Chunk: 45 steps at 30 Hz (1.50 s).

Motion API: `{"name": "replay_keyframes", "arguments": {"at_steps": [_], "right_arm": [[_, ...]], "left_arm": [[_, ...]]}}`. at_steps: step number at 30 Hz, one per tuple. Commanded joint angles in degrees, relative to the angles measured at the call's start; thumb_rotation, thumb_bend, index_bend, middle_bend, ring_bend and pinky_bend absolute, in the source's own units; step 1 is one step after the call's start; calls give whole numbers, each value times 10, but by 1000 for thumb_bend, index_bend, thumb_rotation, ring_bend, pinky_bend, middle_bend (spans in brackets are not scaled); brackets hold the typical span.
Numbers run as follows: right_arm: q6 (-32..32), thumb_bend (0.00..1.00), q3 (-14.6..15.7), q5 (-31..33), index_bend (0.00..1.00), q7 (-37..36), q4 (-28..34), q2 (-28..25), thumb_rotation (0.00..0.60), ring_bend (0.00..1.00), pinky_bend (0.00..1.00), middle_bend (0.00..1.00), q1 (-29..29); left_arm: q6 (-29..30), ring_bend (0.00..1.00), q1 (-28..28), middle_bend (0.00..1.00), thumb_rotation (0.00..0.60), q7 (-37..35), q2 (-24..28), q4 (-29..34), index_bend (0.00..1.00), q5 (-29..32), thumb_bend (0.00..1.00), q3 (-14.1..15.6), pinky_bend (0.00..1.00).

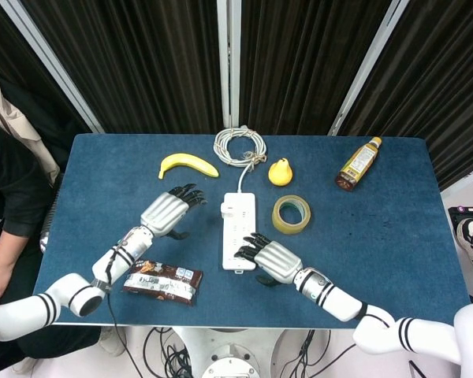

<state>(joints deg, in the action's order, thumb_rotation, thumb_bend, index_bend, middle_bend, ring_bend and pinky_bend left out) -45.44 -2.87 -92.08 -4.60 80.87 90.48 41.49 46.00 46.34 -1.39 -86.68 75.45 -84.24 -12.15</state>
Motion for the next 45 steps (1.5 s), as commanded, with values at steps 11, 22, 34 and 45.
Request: {"name": "replay_keyframes", "arguments": {"at_steps": [11, 22, 34, 45], "right_arm": [[-34, 327, 27, -5, 202, -52, -32, 27, 600, 0, 22, 207, -1], [-43, 327, 36, -4, 203, -69, -43, 35, 600, 0, 22, 207, 3], [-43, 340, 43, -1, 203, -88, -54, 41, 600, 0, 22, 207, 9], [-43, 363, 49, 2, 204, -116, -60, 45, 600, 0, 22, 204, 13]], "left_arm": [[-44, 119, 92, 215, 600, -62, -93, -103, 278, 1, 191, -6, 351], [-83, 119, 160, 215, 600, -65, -149, -200, 270, 17, 191, -15, 334], [-102, 401, 195, 451, 600, -94, -187, -284, 470, 10, 320, 9, 673], [-45, 551, 188, 658, 600, -224, -212, -341, 642, -18, 418, 32, 807]]}}
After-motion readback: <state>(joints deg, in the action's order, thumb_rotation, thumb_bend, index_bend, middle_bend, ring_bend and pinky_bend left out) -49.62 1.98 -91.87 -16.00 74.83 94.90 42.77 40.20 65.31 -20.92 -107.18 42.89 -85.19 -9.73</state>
